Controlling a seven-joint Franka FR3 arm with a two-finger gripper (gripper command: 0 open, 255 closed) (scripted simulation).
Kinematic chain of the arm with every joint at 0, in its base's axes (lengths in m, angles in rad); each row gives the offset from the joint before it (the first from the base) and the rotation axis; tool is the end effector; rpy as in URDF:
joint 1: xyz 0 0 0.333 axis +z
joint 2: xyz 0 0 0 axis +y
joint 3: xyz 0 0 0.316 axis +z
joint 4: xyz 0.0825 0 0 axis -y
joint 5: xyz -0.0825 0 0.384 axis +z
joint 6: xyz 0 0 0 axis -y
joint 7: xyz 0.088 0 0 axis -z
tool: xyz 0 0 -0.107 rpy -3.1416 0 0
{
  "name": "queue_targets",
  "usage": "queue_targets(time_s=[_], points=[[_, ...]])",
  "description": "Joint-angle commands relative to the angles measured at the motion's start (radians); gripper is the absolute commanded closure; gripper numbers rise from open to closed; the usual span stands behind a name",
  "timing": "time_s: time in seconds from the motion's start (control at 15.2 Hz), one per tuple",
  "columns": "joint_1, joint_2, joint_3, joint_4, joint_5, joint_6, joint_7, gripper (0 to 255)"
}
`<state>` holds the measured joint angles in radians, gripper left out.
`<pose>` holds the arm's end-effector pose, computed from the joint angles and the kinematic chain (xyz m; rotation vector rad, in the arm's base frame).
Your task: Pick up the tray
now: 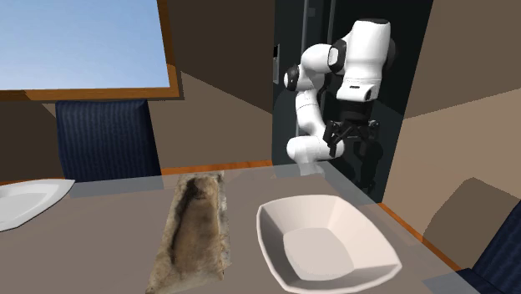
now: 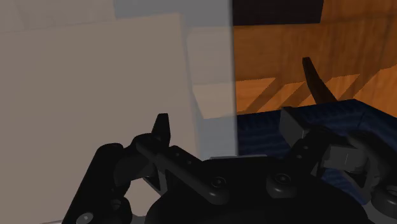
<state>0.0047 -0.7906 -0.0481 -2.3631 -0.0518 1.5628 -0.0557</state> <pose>0.3041 -0.0232 0.5875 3.1241 0.0415 -0.0172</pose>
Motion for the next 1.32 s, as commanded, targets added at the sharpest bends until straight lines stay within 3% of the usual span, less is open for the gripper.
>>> queue_targets(time_s=[0.0, 0.66, 1.25], points=[[0.000, 0.000, 0.000, 0.000, 0.000, 0.000, 0.000, 0], [-0.055, 0.225, -0.181, 0.145, -0.133, 0.082, -0.215, 0], [-0.081, 0.490, -0.330, 0.369, -0.165, 0.141, -0.412, 0]])
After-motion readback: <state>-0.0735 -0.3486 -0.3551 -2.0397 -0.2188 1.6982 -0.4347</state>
